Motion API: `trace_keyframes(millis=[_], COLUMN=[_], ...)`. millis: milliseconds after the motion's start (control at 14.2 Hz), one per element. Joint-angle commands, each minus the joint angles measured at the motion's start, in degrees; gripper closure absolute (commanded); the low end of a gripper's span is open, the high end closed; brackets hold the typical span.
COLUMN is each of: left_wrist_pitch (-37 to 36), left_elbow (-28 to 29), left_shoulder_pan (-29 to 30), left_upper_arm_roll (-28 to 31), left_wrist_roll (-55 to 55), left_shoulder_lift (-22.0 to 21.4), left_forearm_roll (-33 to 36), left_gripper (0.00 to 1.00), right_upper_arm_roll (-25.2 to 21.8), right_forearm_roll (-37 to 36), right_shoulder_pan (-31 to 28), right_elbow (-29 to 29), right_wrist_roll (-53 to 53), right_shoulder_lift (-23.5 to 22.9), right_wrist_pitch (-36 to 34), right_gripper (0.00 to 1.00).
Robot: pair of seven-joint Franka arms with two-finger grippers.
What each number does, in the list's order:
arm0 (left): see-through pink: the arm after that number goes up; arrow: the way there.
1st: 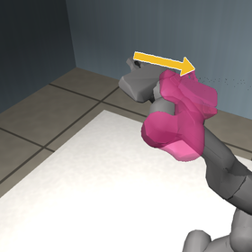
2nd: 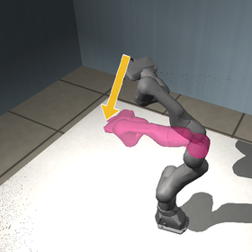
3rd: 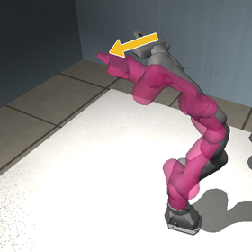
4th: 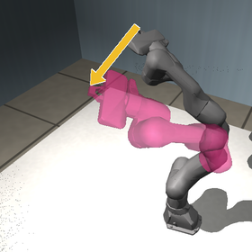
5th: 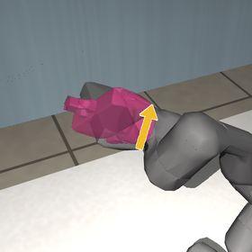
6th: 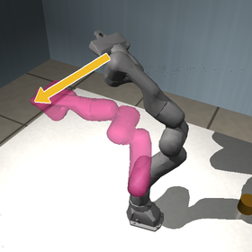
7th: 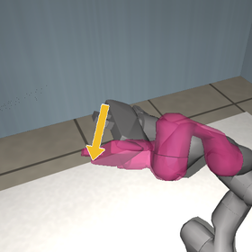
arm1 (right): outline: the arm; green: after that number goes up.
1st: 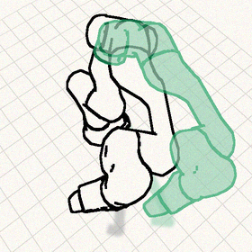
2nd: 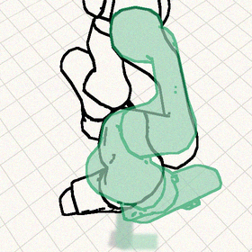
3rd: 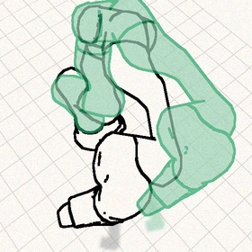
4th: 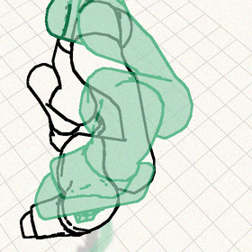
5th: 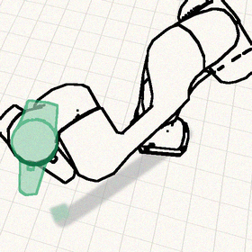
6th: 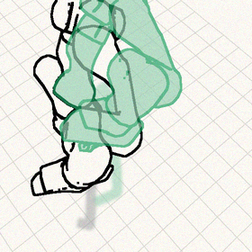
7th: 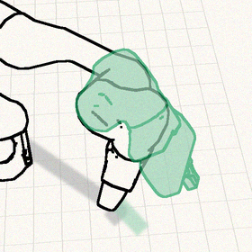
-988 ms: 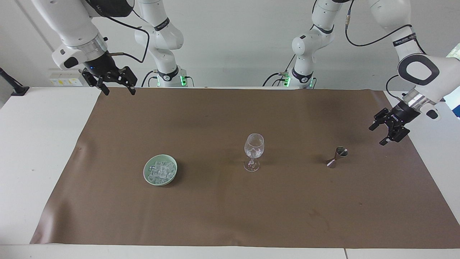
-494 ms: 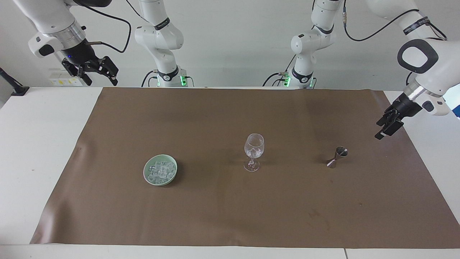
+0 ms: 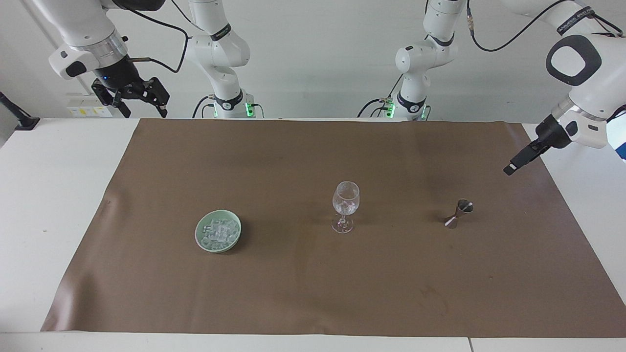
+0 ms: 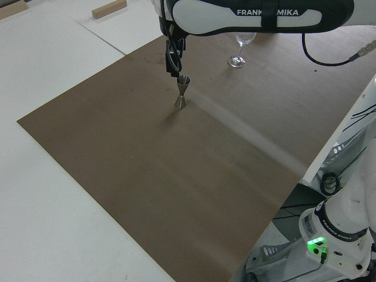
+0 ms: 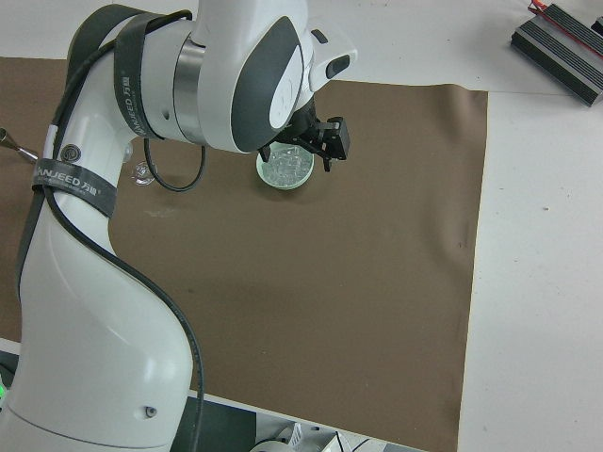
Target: Pour wine and add ice with both arms
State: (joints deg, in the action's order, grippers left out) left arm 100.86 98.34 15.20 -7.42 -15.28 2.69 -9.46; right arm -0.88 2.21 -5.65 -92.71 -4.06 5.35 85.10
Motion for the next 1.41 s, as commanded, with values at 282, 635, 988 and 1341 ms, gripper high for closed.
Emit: trace_keyframes(millis=[282, 635, 988, 1341], left_wrist_pitch=[-5.05, -9.00, -14.01, -12.70], left_elbow=[-1.23, -1.31, -1.31, -1.22], left_shoulder_pan=[-9.39, -13.70, -12.83, -11.95], left_upper_arm_roll=[2.23, 1.19, -1.98, -3.04], left_wrist_roll=[10.88, 11.23, 11.23, 11.24], left_shoulder_lift=[-4.00, -6.99, -10.33, -10.52], left_forearm_roll=[3.39, 7.33, 9.10, 7.97], left_gripper=[0.00, 0.00, 0.00, 0.00], right_upper_arm_roll=[-3.77, -4.92, -4.84, -4.31], right_forearm_roll=[-1.16, -1.07, -1.07, -1.16], right_shoulder_pan=[0.72, 1.43, 1.43, 2.48], right_elbow=[1.04, 0.95, 1.04, 1.65], right_wrist_roll=[-1.13, -0.78, -0.69, -0.51], right_shoulder_lift=[0.36, 0.54, 0.62, 1.15], right_wrist_pitch=[-2.22, -2.49, -2.40, -2.31], right_gripper=[0.00, 0.00, 0.00, 0.00])
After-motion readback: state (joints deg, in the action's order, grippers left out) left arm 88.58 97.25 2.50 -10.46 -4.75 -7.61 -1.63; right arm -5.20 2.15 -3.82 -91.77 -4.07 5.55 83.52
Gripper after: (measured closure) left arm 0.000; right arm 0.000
